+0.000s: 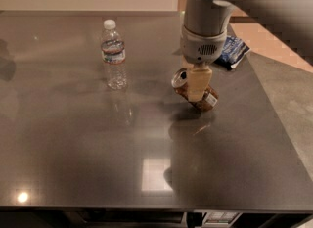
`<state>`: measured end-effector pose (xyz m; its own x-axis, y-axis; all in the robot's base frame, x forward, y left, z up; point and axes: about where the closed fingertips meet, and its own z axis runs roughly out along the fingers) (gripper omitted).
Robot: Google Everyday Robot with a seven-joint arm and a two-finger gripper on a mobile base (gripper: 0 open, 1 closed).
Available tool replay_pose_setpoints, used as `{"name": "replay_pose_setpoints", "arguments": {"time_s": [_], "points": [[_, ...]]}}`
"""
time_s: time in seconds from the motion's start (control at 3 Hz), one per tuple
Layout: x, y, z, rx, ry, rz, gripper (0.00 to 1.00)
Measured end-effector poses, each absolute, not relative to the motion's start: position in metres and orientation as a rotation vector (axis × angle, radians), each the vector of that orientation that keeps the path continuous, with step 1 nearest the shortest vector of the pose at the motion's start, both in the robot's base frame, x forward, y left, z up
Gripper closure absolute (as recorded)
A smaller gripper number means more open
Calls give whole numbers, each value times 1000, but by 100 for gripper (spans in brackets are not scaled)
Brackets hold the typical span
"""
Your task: Knock orange can over
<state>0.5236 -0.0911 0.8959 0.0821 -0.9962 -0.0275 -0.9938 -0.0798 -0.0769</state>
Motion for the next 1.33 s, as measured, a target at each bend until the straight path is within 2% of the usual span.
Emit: {"name": "replay_pose_setpoints", "arguments": {"time_s": [0.33, 1.33], "points": [[526, -88, 892, -2316, 2066, -138, 83], [526, -78, 883, -2421, 2023, -244, 13]]}}
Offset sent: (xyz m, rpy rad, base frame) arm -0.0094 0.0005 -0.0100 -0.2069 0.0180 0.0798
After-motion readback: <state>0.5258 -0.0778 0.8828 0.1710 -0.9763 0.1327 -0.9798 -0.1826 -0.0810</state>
